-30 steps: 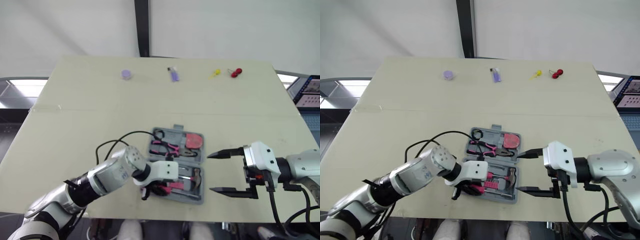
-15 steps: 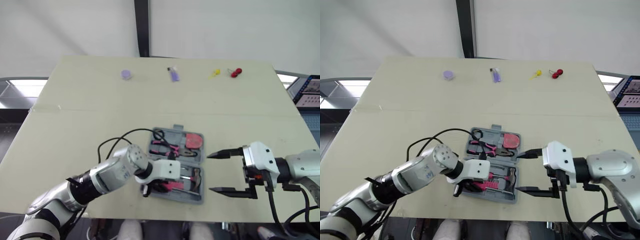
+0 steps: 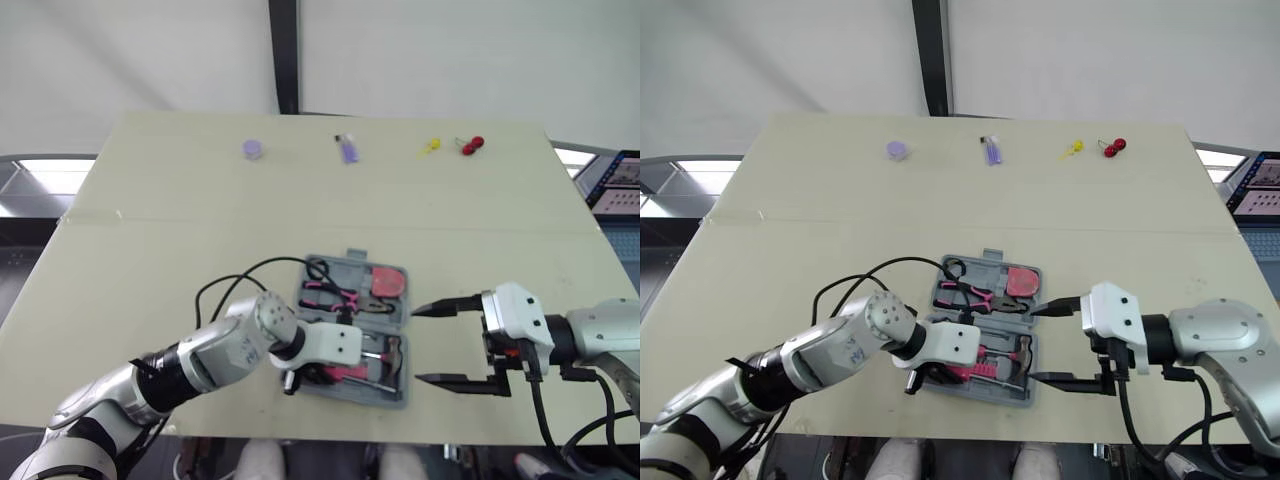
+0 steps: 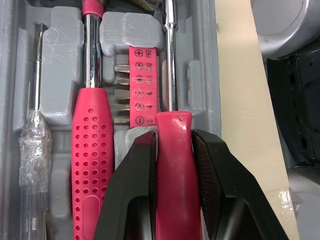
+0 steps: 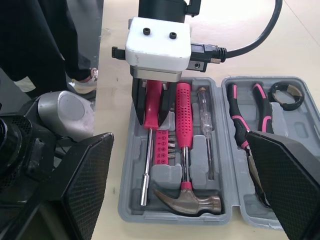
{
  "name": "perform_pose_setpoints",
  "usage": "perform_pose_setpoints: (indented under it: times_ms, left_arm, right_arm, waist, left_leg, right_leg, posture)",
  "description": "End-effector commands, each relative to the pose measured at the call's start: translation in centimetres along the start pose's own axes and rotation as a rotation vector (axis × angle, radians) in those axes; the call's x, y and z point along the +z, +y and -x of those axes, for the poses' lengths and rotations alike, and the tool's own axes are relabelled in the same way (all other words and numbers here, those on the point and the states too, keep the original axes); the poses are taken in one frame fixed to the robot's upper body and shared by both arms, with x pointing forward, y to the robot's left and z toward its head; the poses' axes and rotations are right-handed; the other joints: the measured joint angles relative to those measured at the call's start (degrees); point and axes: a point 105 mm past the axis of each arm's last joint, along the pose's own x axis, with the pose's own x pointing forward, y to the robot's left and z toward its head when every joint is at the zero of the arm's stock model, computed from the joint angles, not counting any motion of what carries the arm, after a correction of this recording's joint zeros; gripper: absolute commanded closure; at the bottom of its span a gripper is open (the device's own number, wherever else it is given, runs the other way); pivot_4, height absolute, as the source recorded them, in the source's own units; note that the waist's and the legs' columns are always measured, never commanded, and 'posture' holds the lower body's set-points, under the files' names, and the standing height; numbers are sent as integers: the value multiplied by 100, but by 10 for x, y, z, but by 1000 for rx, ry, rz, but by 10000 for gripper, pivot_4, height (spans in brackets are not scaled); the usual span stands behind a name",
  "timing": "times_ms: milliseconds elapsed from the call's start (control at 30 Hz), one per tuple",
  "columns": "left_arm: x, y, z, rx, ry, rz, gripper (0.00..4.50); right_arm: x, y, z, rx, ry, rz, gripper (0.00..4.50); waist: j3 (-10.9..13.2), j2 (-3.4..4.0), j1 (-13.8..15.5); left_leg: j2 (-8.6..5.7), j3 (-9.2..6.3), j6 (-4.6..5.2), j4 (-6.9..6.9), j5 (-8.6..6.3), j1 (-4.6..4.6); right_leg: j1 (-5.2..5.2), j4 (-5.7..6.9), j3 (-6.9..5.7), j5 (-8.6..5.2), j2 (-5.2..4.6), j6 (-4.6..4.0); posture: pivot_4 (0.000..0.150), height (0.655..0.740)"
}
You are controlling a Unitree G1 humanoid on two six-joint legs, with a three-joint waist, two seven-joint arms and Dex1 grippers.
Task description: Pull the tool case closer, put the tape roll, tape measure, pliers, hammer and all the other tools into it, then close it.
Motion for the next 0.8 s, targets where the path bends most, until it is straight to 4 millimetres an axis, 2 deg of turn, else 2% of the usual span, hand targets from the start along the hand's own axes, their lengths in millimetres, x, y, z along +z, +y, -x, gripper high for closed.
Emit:
perform_pose_setpoints:
  times_ms: [33,800]
  left_arm:
    - [8,-2,3,18,-2,-60,39030]
    - [11,-11,-1,-11,-10,-27,39030]
  right_arm:
    - [6,2,0,-2,-8,32,0]
    - [5,1,-1,3,-7,28,0]
  waist:
    - [0,0,0]
    - [0,0,1]
  left_leg:
    - [0,0,0,0,0,0]
    - [0,0,0,1,0,0]
  right_leg:
    - [0,0,0,0,0,0]
    - [0,0,0,0,0,0]
  posture:
    - [1500,7400]
    - [1500,7400]
